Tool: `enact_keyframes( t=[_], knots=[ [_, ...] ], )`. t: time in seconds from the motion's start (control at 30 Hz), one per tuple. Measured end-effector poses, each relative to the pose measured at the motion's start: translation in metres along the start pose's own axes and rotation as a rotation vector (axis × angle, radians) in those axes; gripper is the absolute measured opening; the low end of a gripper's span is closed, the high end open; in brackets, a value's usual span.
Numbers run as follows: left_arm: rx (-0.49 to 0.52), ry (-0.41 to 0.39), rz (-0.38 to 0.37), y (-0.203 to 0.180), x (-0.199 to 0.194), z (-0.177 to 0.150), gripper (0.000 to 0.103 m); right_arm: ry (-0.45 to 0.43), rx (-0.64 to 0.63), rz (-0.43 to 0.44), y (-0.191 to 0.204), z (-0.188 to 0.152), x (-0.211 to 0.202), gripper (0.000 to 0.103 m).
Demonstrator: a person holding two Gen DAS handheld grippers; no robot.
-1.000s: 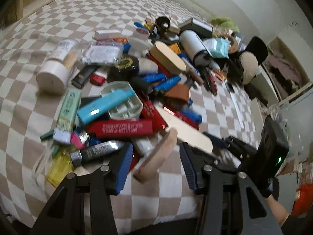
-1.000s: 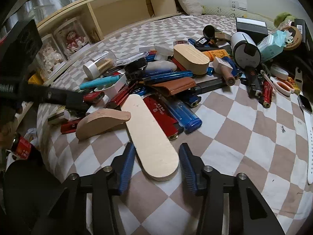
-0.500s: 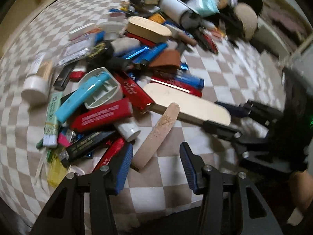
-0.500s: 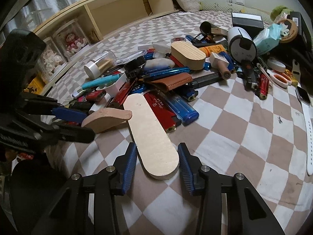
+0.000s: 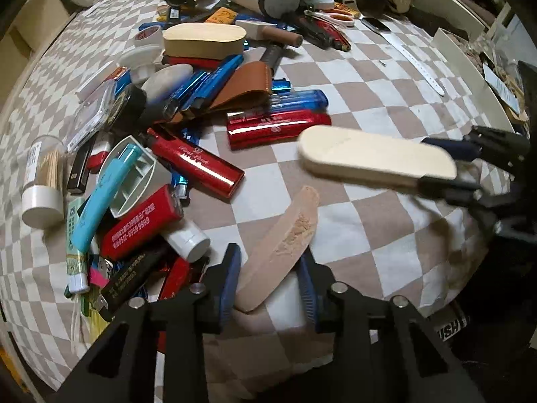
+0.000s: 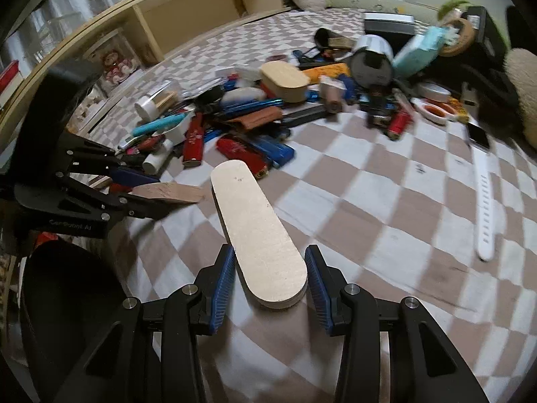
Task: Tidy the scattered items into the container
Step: 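Lift both insoles and carry them toward the white tray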
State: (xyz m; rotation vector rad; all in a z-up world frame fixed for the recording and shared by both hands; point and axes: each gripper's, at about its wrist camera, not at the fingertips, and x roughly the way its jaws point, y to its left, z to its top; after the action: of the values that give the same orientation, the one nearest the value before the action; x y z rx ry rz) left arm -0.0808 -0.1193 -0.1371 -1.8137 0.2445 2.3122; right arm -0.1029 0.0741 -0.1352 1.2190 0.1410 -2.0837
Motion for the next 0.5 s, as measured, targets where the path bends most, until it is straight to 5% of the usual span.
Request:
enact_keyframes(
  t=[0.2,0.5],
  knots=[
    [0.031,0.009,-0.022,-0.009,-0.001,0.008,0.020,-0.012,0.079,-0.073,-0.033,-0.011,-0.022,0.044],
    [0.078,0.004,-0.090,-0.043,0.004,0.038,0.020,-0.063,0.339,-0.187,-0.101,-0.033,-0.060,0.044]
  ],
)
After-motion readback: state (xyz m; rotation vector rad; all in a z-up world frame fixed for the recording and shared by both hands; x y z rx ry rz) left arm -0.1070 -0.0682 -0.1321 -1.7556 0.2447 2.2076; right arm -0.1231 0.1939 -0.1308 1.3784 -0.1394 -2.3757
